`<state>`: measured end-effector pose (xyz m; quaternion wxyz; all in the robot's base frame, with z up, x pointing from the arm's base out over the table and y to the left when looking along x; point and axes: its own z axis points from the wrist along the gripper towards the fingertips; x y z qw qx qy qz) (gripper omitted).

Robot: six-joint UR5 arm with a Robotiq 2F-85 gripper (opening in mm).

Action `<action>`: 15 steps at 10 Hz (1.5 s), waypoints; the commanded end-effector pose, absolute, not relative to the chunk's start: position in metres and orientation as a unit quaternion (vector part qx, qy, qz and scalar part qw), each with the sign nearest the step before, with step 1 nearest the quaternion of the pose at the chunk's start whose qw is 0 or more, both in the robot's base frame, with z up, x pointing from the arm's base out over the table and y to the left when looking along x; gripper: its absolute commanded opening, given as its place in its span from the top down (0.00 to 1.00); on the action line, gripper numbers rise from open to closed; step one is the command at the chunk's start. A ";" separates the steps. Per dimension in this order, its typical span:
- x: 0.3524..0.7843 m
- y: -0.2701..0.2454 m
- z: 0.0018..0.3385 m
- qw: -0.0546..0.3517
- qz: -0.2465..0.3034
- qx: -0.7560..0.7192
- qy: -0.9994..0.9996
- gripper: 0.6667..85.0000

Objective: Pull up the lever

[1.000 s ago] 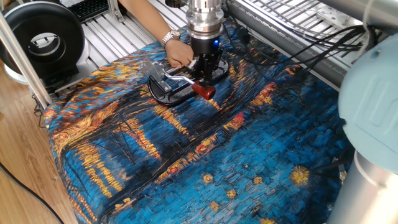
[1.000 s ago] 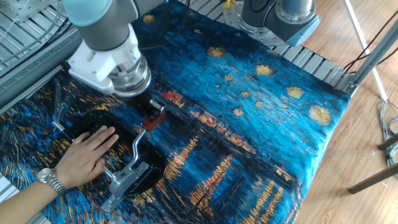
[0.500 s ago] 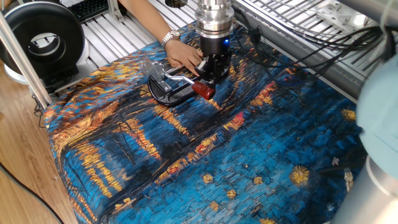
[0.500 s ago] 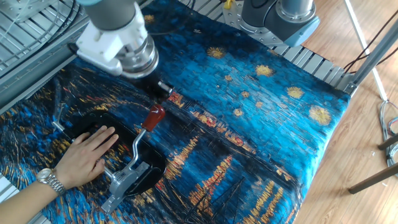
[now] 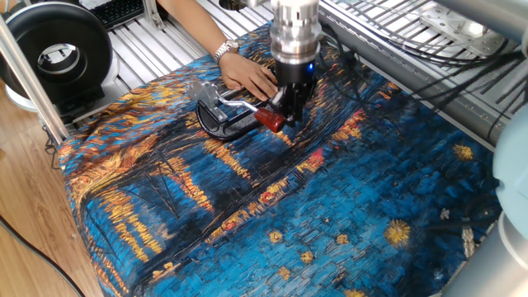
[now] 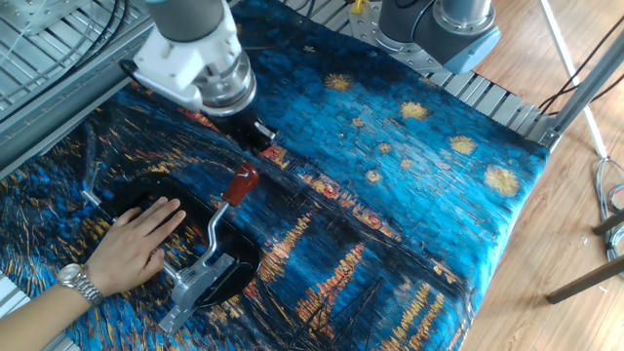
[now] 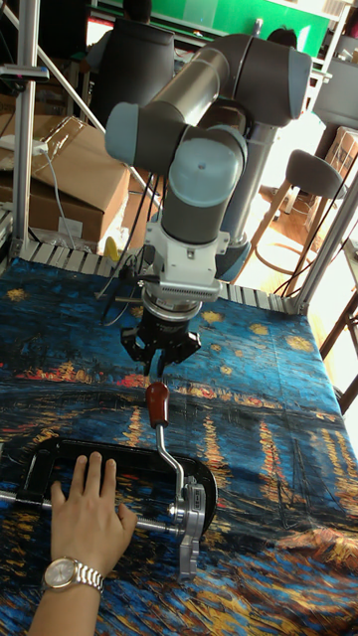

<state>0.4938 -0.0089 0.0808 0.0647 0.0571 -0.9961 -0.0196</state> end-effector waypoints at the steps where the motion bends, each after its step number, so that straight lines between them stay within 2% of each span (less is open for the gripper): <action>1: 0.493 -0.004 0.050 0.044 -0.018 0.042 -0.998 0.70; 3: 0.486 -0.004 0.035 0.041 -0.020 0.040 -0.998 0.70; 5: 0.488 -0.004 0.023 0.020 -0.020 0.038 -0.999 0.70; 11: 0.503 0.016 0.040 -0.033 -0.037 0.022 -0.999 0.71; 15: 0.521 0.009 0.066 -0.047 -0.011 0.033 -0.998 0.72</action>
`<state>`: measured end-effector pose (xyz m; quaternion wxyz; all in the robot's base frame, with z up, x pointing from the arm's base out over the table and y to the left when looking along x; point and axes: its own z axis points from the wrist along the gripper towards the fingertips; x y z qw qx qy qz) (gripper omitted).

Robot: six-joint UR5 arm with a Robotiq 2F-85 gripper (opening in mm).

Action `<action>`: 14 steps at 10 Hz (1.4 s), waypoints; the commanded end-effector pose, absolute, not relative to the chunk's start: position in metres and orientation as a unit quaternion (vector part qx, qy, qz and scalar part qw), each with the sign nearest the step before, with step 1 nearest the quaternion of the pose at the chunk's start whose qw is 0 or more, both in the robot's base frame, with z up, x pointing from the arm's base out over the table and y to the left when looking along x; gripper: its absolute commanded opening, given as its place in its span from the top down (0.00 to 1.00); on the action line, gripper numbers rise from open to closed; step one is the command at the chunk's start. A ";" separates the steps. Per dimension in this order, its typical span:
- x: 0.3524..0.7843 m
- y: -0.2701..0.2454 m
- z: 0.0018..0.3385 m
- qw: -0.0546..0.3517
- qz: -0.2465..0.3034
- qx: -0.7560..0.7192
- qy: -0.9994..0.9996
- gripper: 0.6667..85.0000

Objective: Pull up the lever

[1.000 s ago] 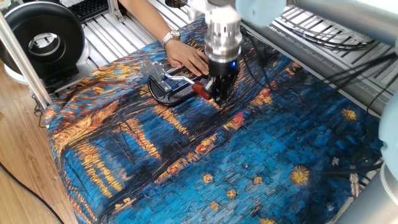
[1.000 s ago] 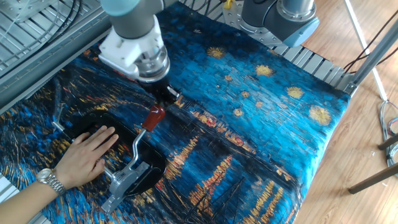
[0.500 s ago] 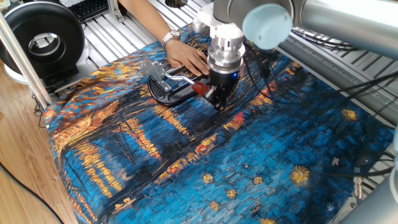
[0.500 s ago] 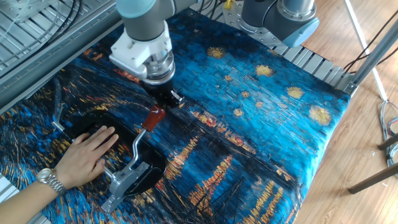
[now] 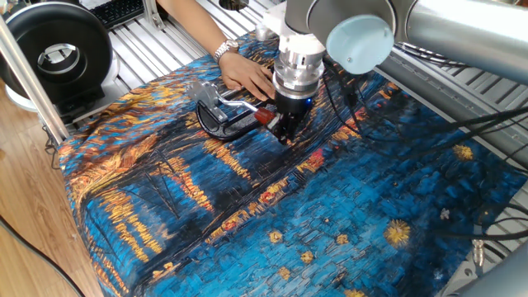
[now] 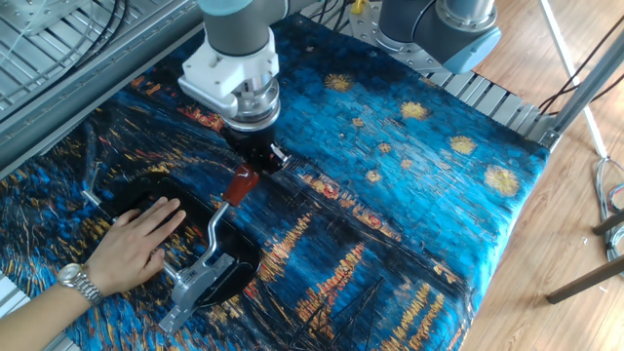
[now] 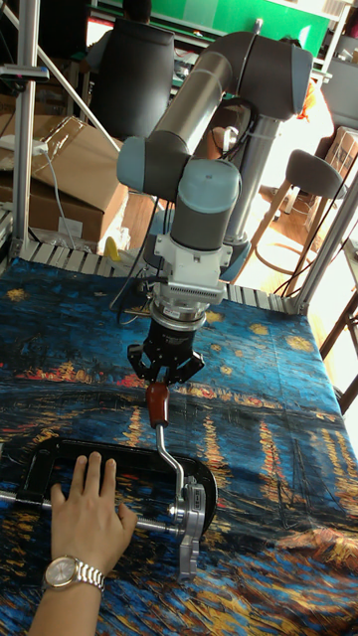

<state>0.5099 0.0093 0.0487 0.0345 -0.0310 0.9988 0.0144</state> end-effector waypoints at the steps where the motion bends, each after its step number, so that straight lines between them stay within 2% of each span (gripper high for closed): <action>1: 0.521 0.006 0.070 0.046 0.013 -0.038 0.998 0.72; 3: 0.524 0.005 0.074 0.052 0.006 -0.036 0.998 0.72; 6: 0.549 0.017 0.106 0.067 -0.007 -0.037 0.997 0.74; 9: 0.558 0.018 0.119 0.086 0.025 -0.061 0.994 0.72; 11: 0.535 0.012 0.105 0.073 0.009 -0.055 0.996 0.74; 14: 0.517 0.018 0.084 0.058 0.031 -0.048 0.997 0.74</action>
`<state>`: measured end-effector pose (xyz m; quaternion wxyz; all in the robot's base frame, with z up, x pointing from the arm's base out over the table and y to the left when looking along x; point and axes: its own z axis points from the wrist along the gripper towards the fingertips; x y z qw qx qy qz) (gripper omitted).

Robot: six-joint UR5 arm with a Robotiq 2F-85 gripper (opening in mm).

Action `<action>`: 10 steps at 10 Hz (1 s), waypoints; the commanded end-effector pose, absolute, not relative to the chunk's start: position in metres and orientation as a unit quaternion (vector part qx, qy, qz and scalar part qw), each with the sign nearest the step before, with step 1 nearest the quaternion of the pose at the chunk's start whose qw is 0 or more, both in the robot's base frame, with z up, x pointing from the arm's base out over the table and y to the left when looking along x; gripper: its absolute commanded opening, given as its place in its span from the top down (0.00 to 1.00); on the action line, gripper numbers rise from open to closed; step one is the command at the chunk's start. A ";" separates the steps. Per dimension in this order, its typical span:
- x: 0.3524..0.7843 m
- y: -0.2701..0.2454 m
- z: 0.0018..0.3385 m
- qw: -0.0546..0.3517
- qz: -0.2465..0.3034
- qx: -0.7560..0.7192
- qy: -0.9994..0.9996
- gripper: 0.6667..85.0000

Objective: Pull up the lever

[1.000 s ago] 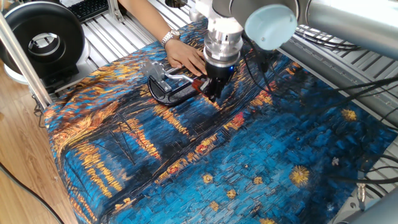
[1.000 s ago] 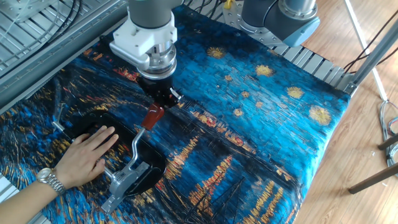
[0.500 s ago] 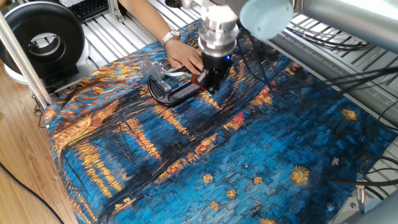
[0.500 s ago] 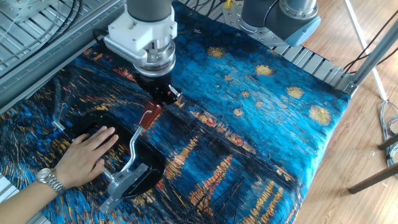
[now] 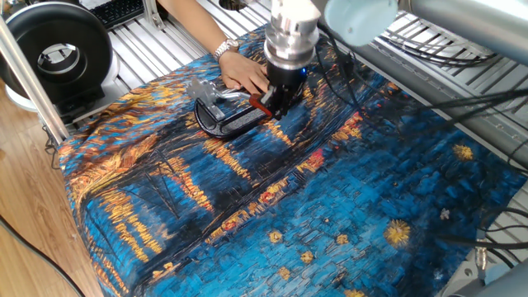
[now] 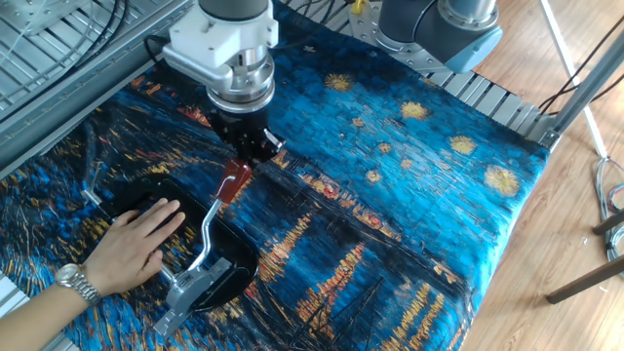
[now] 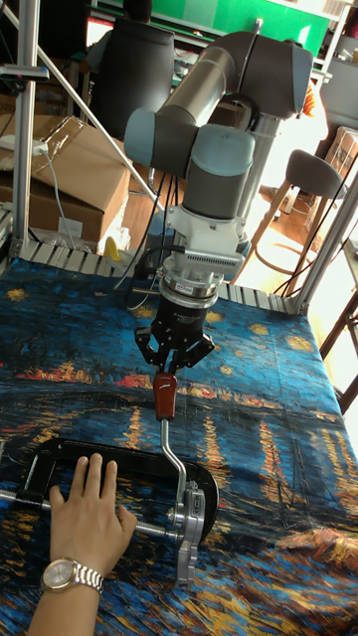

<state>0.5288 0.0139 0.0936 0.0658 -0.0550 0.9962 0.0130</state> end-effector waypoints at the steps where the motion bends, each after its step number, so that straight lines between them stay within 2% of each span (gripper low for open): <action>1: 0.520 0.014 0.081 0.064 0.030 -0.047 0.996 0.74; 3: 0.529 0.015 0.079 0.088 0.043 -0.044 0.994 0.73; 5: 0.534 0.018 0.087 0.091 0.042 -0.041 0.994 0.72; 7: 0.536 0.016 0.113 0.085 0.026 -0.050 0.995 0.72; 10: 0.536 0.030 0.140 0.090 0.055 -0.048 0.993 0.73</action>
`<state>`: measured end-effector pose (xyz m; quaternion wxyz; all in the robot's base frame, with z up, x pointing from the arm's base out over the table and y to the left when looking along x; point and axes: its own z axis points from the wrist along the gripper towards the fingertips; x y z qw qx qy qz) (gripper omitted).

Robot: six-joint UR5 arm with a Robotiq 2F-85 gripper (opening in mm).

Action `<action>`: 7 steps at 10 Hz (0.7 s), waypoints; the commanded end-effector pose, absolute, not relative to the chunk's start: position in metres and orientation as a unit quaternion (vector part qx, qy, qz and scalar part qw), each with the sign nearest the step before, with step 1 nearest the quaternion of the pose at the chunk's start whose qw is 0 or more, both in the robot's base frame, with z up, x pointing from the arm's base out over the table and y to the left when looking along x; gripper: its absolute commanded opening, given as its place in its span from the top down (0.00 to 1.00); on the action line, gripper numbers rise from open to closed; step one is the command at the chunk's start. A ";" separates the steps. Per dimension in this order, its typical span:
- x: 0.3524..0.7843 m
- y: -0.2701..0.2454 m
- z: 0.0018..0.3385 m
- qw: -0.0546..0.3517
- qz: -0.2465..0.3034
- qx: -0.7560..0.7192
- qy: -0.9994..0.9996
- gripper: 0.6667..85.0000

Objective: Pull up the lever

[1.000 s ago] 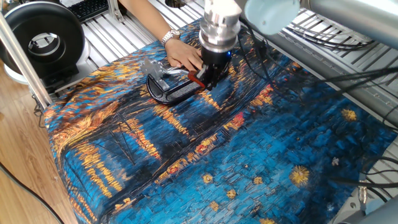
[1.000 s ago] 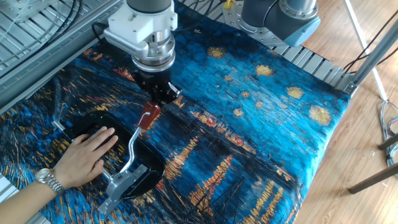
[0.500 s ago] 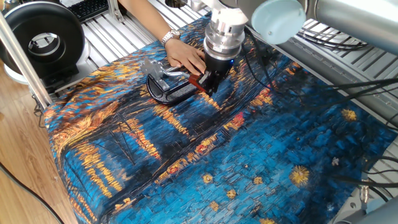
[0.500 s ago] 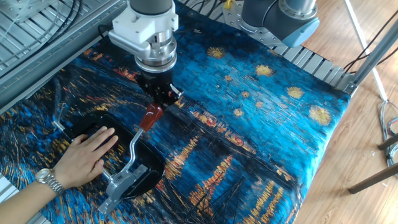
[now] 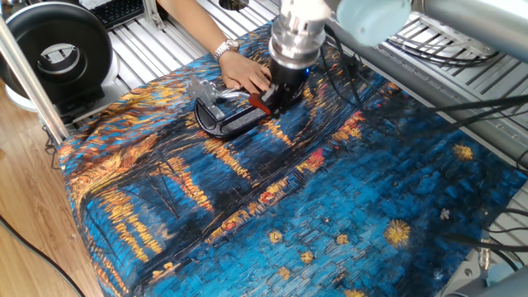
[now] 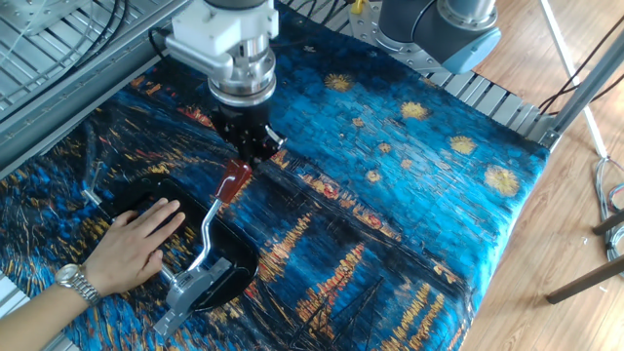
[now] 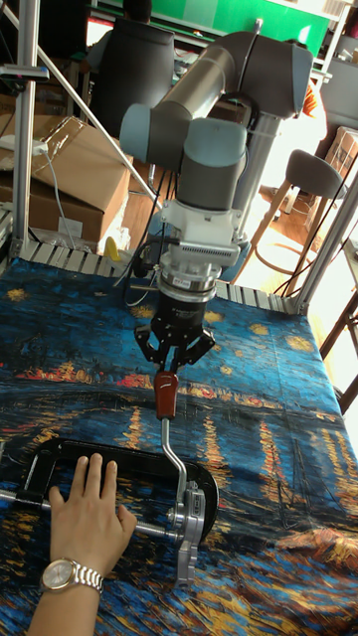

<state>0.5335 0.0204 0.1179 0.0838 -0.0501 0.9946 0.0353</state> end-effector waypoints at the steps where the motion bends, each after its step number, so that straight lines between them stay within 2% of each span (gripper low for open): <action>1: 0.537 0.032 0.140 0.091 0.060 -0.047 0.993 0.72; 2: 0.532 0.031 0.138 0.080 0.059 -0.044 0.994 0.69; 4: 0.494 0.035 0.122 0.007 0.091 -0.009 0.996 0.70; 5: 0.487 0.029 0.117 -0.001 0.092 -0.010 0.996 0.70; 7: 0.462 0.018 0.118 -0.048 0.061 0.004 0.997 0.75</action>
